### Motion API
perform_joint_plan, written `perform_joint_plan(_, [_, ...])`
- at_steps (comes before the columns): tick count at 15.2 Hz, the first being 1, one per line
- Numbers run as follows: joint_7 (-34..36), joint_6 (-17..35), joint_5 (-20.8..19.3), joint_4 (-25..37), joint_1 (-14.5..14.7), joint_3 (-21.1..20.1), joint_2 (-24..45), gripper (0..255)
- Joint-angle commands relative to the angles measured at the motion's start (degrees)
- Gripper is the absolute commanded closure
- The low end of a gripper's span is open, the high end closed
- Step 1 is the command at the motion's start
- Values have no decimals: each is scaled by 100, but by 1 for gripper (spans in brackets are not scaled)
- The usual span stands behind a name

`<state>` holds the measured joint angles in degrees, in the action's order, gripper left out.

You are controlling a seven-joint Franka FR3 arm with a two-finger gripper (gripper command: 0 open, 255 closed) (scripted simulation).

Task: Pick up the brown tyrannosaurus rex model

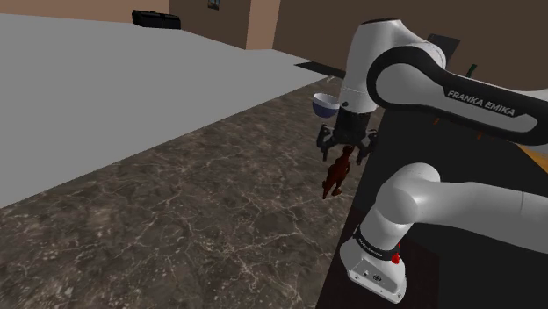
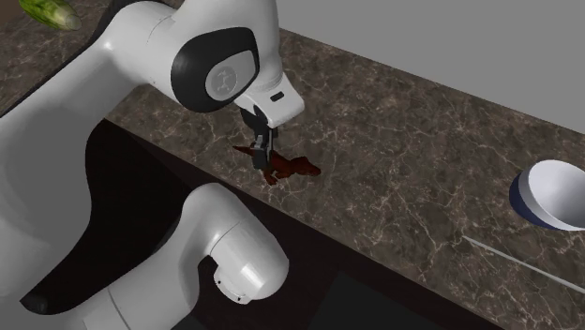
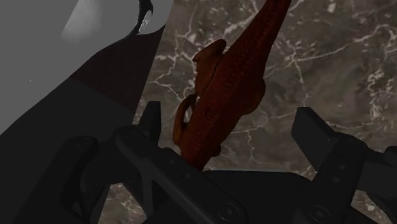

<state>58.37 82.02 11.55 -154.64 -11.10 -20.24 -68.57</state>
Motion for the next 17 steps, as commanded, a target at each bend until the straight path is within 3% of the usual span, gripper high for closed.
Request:
perform_joint_plan(1, [47,89,57,-182,22,-53,-76,0])
perform_joint_plan(7, [73,363,185,-558,99,-175,-170,0])
perform_joint_plan(8, [71,367,184,-555,96,-173,-163,255])
perform_joint_plan(17, [73,364,186,-557,99,-175,-170,255])
